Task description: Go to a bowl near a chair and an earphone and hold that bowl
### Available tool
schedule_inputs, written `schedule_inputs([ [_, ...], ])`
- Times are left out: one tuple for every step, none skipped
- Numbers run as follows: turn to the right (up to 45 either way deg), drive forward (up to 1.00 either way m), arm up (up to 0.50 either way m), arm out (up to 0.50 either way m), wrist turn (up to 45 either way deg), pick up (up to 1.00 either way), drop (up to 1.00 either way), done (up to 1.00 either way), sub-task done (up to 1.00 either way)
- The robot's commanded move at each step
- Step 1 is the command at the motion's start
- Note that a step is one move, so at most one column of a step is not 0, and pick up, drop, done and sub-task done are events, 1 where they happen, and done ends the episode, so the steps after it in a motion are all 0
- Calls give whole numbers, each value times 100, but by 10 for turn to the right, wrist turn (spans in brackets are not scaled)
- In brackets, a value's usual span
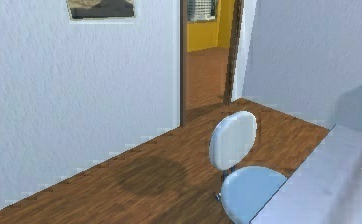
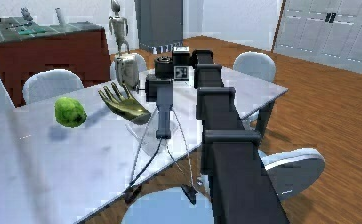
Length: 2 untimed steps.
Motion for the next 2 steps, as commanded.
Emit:
schedule_inputs([
  [0,0,0,0,450,0,0,0,0],
  [0,0,0,0,450,0,0,0,0],
])
